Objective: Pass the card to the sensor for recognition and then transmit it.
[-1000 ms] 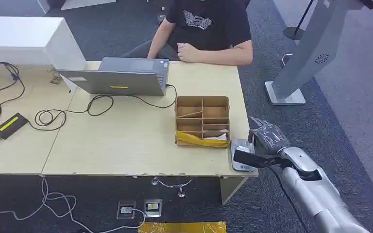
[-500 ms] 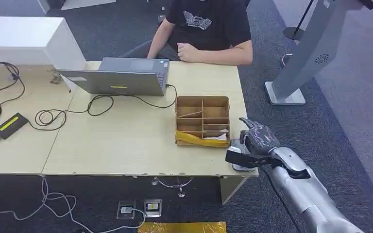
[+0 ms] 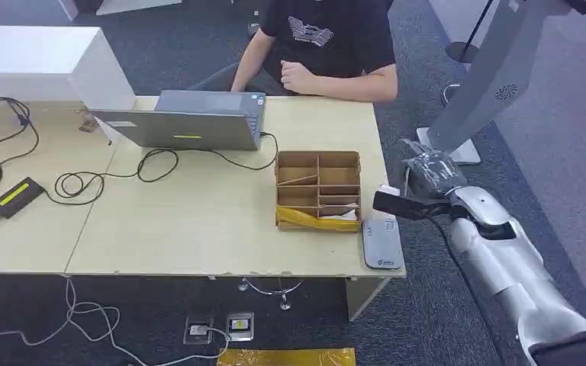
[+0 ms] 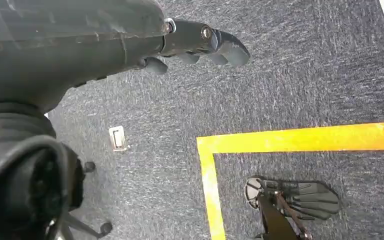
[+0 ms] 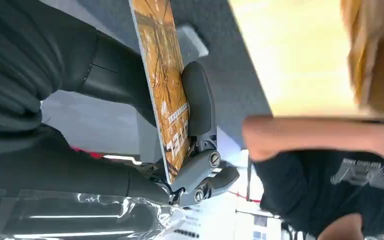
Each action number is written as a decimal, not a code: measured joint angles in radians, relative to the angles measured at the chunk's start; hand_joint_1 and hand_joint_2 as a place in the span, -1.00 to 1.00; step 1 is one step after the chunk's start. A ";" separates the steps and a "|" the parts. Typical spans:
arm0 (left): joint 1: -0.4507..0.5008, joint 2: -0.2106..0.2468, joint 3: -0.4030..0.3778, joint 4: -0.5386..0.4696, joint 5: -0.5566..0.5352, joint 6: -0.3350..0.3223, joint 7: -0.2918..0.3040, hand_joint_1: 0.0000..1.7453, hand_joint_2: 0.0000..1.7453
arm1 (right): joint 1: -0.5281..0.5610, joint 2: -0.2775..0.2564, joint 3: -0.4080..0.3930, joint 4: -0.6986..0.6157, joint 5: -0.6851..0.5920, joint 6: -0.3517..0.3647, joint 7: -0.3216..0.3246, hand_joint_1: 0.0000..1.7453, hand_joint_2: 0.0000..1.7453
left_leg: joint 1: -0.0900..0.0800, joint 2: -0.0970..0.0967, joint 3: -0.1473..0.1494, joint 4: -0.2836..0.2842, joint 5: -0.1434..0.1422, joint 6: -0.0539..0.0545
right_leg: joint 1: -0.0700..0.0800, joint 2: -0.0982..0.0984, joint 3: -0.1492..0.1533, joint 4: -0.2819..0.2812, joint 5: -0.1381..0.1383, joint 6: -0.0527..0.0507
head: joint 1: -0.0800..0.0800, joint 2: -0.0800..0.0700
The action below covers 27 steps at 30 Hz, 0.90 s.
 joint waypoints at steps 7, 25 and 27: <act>0.000 -0.001 0.000 0.000 -0.019 -0.012 0.000 -1.00 -1.00 | -0.085 -0.014 -0.016 -0.037 0.015 0.030 -0.003 1.00 1.00 | 0.000 0.000 0.000 0.000 0.000 0.000 | 0.000 0.000 0.000 0.000 0.000 0.000 | 0.000 0.000; -0.004 -0.013 -0.022 0.000 -0.050 -0.015 -0.010 -1.00 -1.00 | -0.093 0.181 -0.012 -0.043 0.049 -0.003 0.040 1.00 1.00 | 0.001 0.001 0.000 0.000 0.000 -0.001 | 0.001 0.002 0.000 0.001 0.000 0.000 | 0.000 0.000; -0.004 -0.014 -0.024 0.000 -0.052 -0.017 -0.011 -1.00 -1.00 | -0.099 0.192 -0.012 -0.040 0.056 -0.007 0.044 1.00 1.00 | 0.001 0.001 0.000 0.000 0.000 -0.001 | 0.001 0.002 0.000 0.001 0.000 0.000 | 0.000 0.000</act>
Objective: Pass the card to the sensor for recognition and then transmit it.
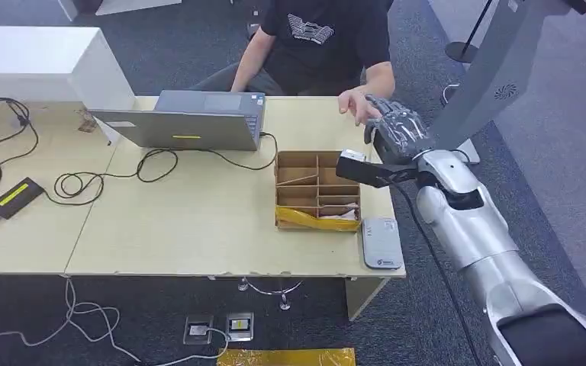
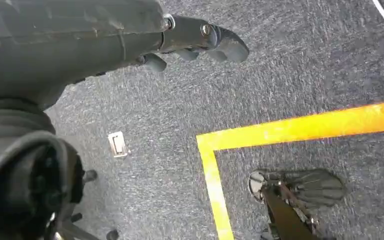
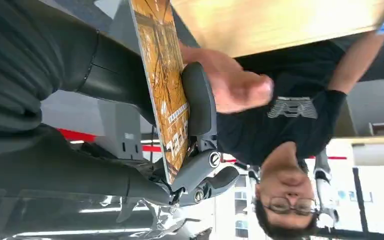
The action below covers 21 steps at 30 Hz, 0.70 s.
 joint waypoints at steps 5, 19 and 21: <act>0.000 0.000 0.000 0.000 0.000 0.000 0.000 -1.00 -1.00 | 0.000 0.001 0.000 0.001 0.001 -0.001 0.001 1.00 1.00 | 0.000 0.000 0.000 0.000 0.000 0.000 | 0.000 0.000 0.000 0.000 0.000 0.000 | 0.000 0.000; 0.000 -0.006 -0.026 0.000 -0.011 -0.002 -0.007 -1.00 -1.00 | -0.082 0.082 0.002 0.069 0.089 -0.030 0.054 1.00 1.00 | 0.001 0.000 0.000 0.000 0.000 0.000 | 0.001 0.000 0.000 0.000 0.000 0.000 | 0.000 0.000; 0.000 -0.006 -0.026 0.000 -0.010 -0.009 -0.007 -1.00 -1.00 | -0.088 0.086 0.002 0.076 0.103 -0.031 0.061 1.00 1.00 | 0.001 0.000 0.000 0.000 0.000 0.000 | 0.001 0.000 0.000 0.000 0.000 0.000 | 0.000 0.000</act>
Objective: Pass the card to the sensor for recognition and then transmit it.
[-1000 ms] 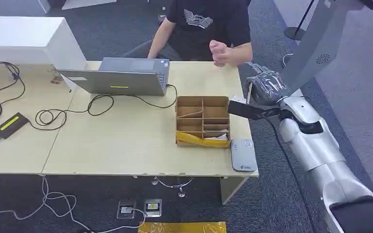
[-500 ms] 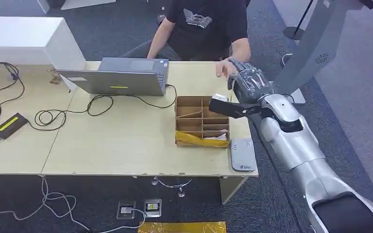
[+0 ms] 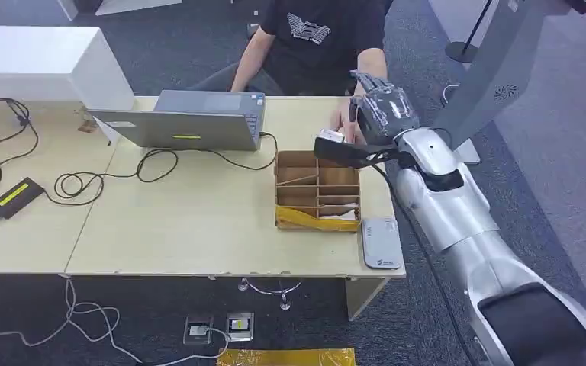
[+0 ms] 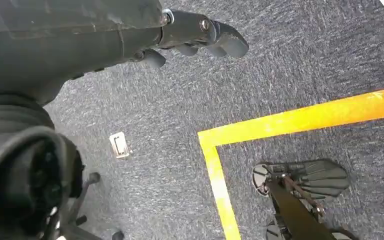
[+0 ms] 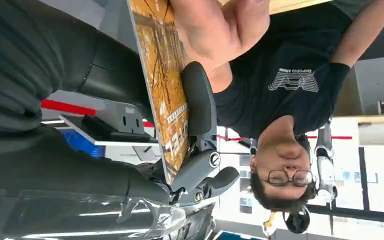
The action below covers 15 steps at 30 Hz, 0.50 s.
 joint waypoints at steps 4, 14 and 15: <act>0.000 -0.001 -0.005 0.000 0.004 -0.007 0.000 -1.00 -1.00 | -0.006 0.006 0.000 0.018 0.023 -0.005 0.010 1.00 1.00 | 0.000 0.000 0.000 0.000 0.000 0.000 | 0.000 0.000 0.000 0.000 0.000 0.000 | 0.000 0.000; 0.000 -0.005 -0.016 0.000 0.027 -0.005 0.008 -1.00 -1.00 | -0.005 0.022 0.003 0.066 0.077 -0.024 0.014 -1.00 1.00 | 0.000 0.000 0.000 0.000 0.000 0.000 | 0.000 0.000 0.000 0.000 0.000 0.000 | 0.000 0.000; 0.001 -0.006 -0.017 0.000 0.029 -0.003 0.009 -1.00 -1.00 | -0.005 0.023 0.005 0.070 0.082 -0.028 0.014 -1.00 1.00 | 0.000 0.000 0.000 0.000 0.000 0.000 | 0.000 0.000 0.000 0.000 0.000 0.000 | 0.000 0.000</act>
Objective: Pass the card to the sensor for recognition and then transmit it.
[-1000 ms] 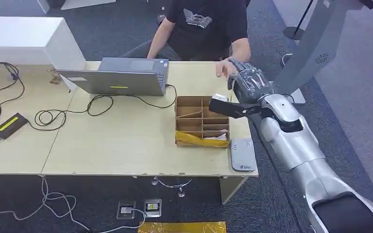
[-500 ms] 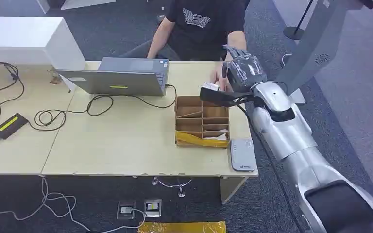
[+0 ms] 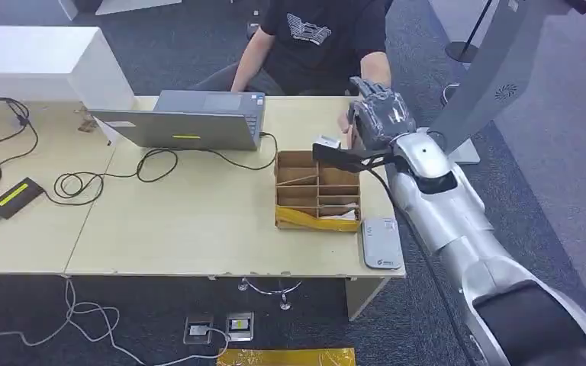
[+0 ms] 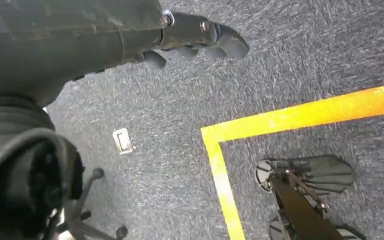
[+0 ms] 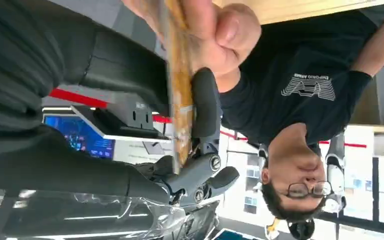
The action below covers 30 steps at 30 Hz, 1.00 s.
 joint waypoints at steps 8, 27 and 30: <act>0.000 -0.003 -0.002 0.000 0.009 0.001 0.002 -1.00 -1.00 | 0.003 0.006 0.008 0.029 0.040 -0.045 0.012 -1.00 1.00 | 0.000 0.000 0.000 0.000 0.000 0.000 | 0.000 0.000 0.000 0.000 0.000 0.000 | 0.000 0.000; 0.002 -0.005 -0.002 0.000 0.052 0.019 0.033 -1.00 -1.00 | 0.166 -0.079 -0.026 -0.197 0.012 0.135 0.072 -1.00 1.00 | 0.000 0.000 0.001 0.000 0.000 0.000 | 0.000 -0.001 0.000 -0.001 0.000 0.000 | 0.000 0.000; 0.004 -0.005 -0.002 0.000 0.058 0.025 0.043 -1.00 -1.00 | 0.239 -0.130 -0.050 -0.345 -0.020 0.193 0.116 -1.00 1.00 | 0.000 0.000 0.001 0.000 0.000 0.000 | 0.000 0.000 0.000 -0.001 0.000 0.000 | 0.000 0.000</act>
